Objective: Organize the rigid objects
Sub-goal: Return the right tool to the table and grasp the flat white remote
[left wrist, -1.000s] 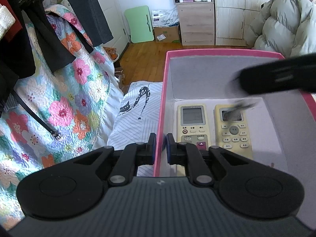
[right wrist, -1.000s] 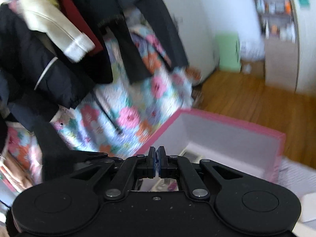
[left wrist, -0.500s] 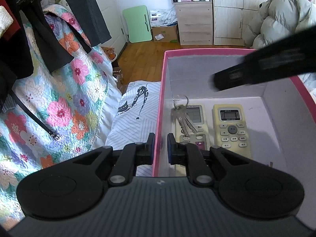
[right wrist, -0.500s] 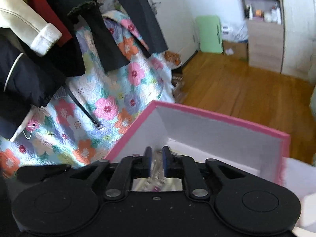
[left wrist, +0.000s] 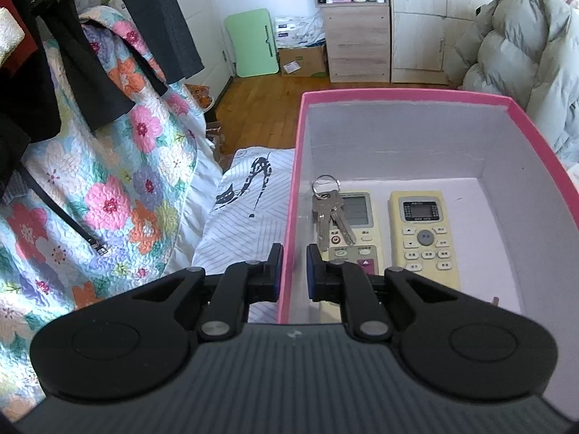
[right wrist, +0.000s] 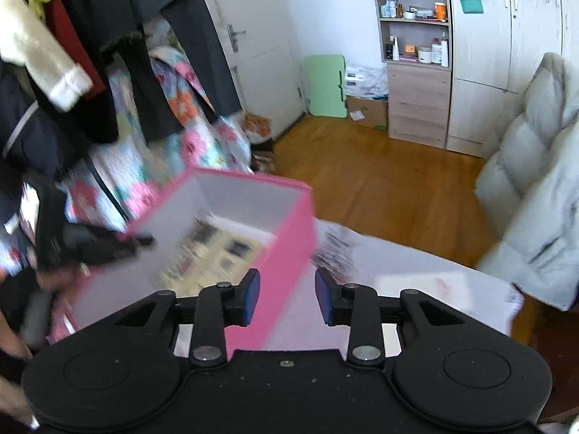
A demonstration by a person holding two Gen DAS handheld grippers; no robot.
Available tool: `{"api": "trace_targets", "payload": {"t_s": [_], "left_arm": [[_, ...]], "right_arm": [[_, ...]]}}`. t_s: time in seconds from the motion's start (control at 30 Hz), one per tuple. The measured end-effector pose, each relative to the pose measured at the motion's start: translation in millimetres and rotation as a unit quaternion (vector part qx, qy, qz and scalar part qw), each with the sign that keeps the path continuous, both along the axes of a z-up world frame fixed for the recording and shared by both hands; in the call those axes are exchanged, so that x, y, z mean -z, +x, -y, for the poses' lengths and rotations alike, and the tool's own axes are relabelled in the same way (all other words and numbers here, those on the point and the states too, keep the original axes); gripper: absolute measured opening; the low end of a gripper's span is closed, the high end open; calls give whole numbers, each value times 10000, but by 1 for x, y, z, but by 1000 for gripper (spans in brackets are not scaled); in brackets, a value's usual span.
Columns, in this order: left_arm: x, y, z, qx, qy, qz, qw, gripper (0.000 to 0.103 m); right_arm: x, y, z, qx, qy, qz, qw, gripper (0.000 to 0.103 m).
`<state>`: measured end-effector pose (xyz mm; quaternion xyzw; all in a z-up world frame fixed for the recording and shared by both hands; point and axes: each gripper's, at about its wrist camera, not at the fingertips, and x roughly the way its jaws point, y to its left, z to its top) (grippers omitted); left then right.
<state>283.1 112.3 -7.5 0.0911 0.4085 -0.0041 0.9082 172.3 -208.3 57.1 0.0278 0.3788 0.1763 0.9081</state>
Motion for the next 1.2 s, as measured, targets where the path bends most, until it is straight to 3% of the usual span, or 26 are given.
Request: {"api": "trace_targets", "payload": {"t_s": [0.13,0.23,0.3,0.37,0.43,0.6,0.7,0.8,0.9,0.97,1.1,1.13,1.2], "left_arm": [[1,0,3,-8,131,-3,9999,11],[1,1,1,-17,91,-25,10000,11],[1,1,1,56,27,-60,10000,12],[1,2,0,108,-73,-80,9999,12],[2,3,2,67,39,-127,9999,12],[3,4,4,36,122,-119,9998,12],[3,5,2,1,62,-151,9999,12],[4,4,4,-13,166,-133,9998,11],[4,2,4,10,176,-115,9998,10],[4,3,7,7,263,-124,9996,11],[4,6,8,-11,236,-129,9996,11],[4,6,9,-20,215,-132,9997,11],[4,5,9,-17,211,-131,9997,11]], "right_arm": [[26,2,25,-267,-269,-207,9991,39],[51,16,43,-396,-421,-437,9974,54],[69,26,49,-819,-527,-728,9926,65],[85,32,44,-1375,-948,-891,9819,66],[91,35,38,-1566,-1425,-630,9753,66],[99,52,36,-2095,-1569,-671,9628,66],[111,66,37,-2145,-1838,-786,9561,67],[124,79,38,-2323,-1848,-969,9500,74],[130,93,49,-2010,-1335,-1181,9632,89],[129,95,52,-1411,-1078,-1252,9761,83],[120,72,32,-1064,-1518,-1096,9765,68],[115,64,28,-1010,-1537,-1002,9778,61],[103,53,26,-857,-1367,-833,9834,58]]}}
